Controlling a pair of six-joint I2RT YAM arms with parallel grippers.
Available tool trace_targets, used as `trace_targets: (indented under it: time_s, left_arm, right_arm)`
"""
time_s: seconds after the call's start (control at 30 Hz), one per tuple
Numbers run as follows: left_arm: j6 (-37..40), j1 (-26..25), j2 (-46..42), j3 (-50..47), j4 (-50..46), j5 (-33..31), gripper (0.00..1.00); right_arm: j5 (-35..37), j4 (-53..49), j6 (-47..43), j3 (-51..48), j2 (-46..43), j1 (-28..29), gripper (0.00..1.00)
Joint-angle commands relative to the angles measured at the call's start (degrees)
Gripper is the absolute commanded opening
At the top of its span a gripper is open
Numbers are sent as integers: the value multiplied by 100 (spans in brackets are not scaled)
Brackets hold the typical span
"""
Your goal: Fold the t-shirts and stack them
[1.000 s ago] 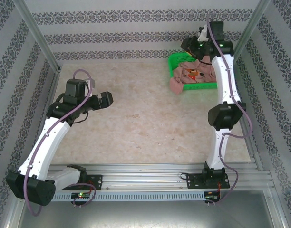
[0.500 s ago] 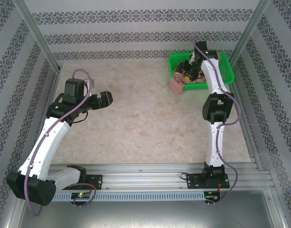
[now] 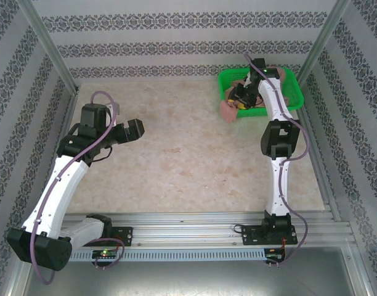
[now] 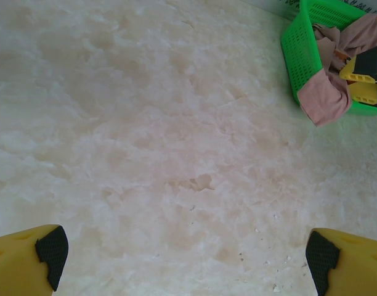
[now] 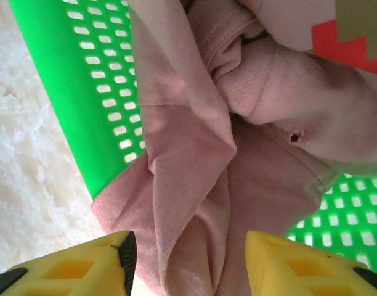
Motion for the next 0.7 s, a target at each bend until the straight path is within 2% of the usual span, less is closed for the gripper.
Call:
trace_targets:
  time_s: [0.0, 0.17, 0.3, 0.43, 0.57, 0.67]
  left_arm:
    - [6, 71, -28, -46, -139, -28, 100]
    - [14, 82, -12, -40, -131, -17, 100]
    - [13, 94, 7, -47, -125, 19, 100]
    - [25, 95, -9, -57, -124, 11, 100]
    - [71, 123, -56, -106, -153, 0, 100]
    - [93, 149, -83, -118, -155, -1, 100]
  right_arm:
    - [-207, 89, -57, 110, 209, 90, 47]
    - [-222, 161, -42, 145, 287, 115, 46]
    - [-274, 181, -31, 211, 366, 134, 42]
    - [-253, 140, -30, 223, 412, 142, 27]
    - [-34, 162, 58, 215, 244, 106, 1]
    - [192, 300, 120, 244, -104, 81, 0]
